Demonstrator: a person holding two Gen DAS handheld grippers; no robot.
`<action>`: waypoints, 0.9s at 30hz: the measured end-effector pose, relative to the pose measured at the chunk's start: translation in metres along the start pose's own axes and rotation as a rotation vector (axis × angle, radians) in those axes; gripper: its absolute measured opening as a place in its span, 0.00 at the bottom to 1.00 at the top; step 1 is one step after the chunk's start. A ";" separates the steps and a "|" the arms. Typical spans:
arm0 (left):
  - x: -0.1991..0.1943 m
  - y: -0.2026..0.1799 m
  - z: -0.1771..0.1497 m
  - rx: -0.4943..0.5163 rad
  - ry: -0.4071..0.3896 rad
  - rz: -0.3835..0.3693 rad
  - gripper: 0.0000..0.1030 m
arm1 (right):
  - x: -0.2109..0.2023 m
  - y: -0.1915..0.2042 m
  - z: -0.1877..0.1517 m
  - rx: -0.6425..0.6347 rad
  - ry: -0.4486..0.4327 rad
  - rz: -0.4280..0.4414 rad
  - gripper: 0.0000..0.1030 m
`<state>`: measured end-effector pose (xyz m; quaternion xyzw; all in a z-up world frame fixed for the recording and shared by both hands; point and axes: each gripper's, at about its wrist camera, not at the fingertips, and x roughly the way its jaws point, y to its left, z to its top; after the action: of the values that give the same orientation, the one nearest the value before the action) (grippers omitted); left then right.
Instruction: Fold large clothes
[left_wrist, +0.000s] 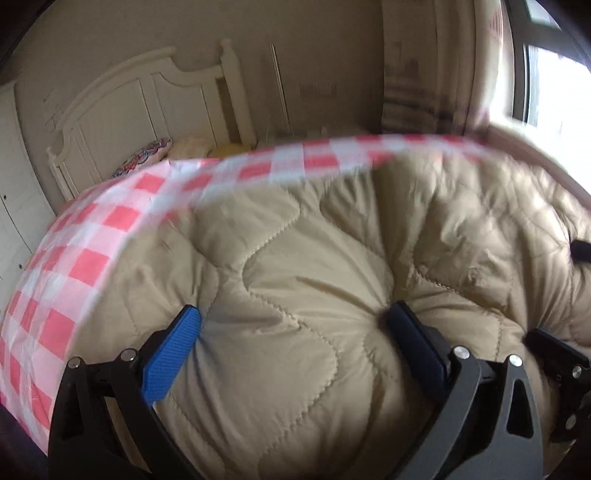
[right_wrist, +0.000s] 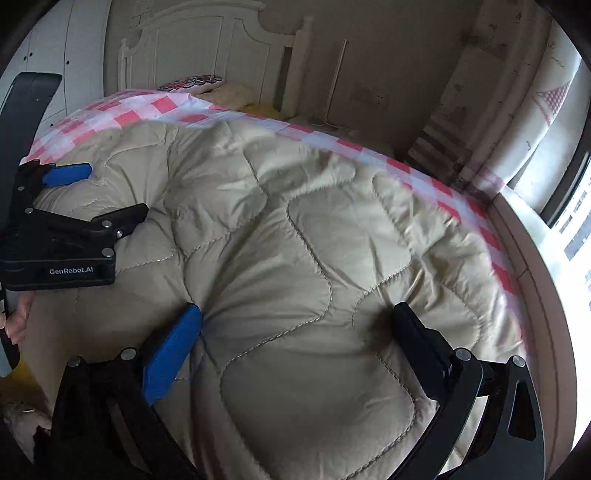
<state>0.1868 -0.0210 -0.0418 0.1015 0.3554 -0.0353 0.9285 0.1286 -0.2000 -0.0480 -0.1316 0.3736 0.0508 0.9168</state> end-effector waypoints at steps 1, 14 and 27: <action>-0.004 0.003 0.001 -0.014 -0.018 -0.001 0.98 | 0.001 -0.006 -0.005 0.045 -0.036 0.027 0.96; -0.016 0.110 -0.017 -0.240 -0.036 0.104 0.98 | -0.022 -0.107 -0.021 0.273 -0.012 -0.105 0.95; -0.026 0.131 -0.005 -0.345 -0.002 0.065 0.98 | -0.027 -0.136 -0.016 0.408 0.022 -0.126 0.96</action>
<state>0.1820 0.1082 -0.0069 -0.0482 0.3516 0.0561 0.9332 0.1247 -0.3348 -0.0121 0.0332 0.3774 -0.0846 0.9216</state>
